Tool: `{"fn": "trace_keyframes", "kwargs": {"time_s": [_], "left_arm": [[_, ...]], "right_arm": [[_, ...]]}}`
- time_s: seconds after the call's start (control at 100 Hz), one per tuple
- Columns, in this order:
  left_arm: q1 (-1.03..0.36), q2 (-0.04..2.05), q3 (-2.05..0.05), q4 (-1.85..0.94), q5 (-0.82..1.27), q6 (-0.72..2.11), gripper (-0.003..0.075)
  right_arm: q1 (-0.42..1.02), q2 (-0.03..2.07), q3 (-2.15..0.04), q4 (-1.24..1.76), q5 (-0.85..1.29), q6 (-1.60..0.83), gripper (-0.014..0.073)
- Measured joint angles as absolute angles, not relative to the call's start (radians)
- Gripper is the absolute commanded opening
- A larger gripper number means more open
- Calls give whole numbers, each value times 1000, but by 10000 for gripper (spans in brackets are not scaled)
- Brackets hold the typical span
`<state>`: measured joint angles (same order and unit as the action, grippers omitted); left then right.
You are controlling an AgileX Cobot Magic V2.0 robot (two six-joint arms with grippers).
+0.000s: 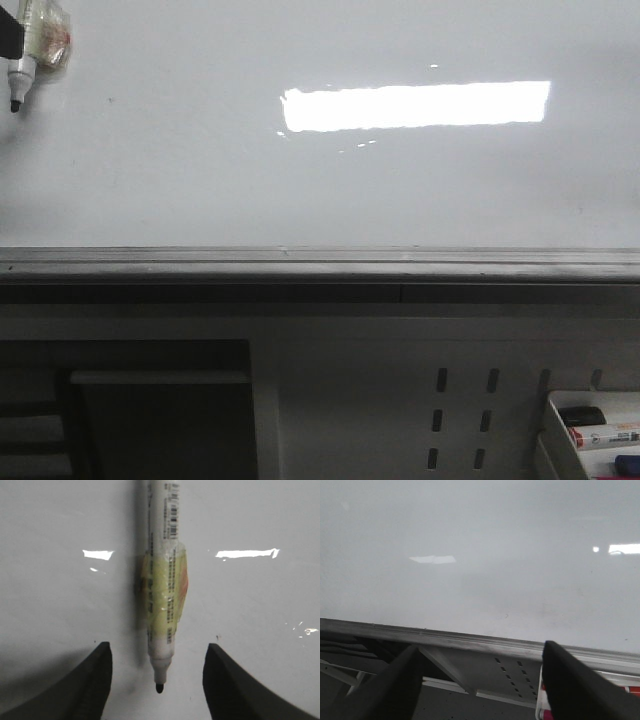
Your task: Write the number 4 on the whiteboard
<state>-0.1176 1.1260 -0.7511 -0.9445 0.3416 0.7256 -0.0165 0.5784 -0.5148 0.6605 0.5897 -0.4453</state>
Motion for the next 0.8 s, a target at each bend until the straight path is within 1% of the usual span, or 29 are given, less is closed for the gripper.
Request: {"fn": "trace_keyframes", "kwargs": {"time_s": [0.16, 0.51, 0.58, 0.62, 0.67, 0.72, 0.8], "left_arm": [[-118, 1162, -769, -1000, 342, 793, 366], [-118, 1253, -825, -1014, 342, 811, 366], [-118, 1262, -830, -1018, 344, 811, 349], [-118, 1267, -832, -1020, 344, 811, 314], [-118, 1272, -834, -1020, 344, 811, 253], [-118, 1274, -834, -1022, 344, 811, 173], [-118, 1280, -834, -1022, 346, 811, 19]], "right_arm": [[-17, 578, -515, 661, 588, -445, 456], [-17, 578, -515, 661, 588, -445, 456], [-17, 578, -515, 661, 588, -445, 456], [-17, 578, -515, 661, 588, -445, 456], [-17, 578, -515, 661, 588, -445, 456], [-17, 578, -515, 661, 588, -445, 456], [-17, 578, -515, 661, 588, -445, 456]]}}
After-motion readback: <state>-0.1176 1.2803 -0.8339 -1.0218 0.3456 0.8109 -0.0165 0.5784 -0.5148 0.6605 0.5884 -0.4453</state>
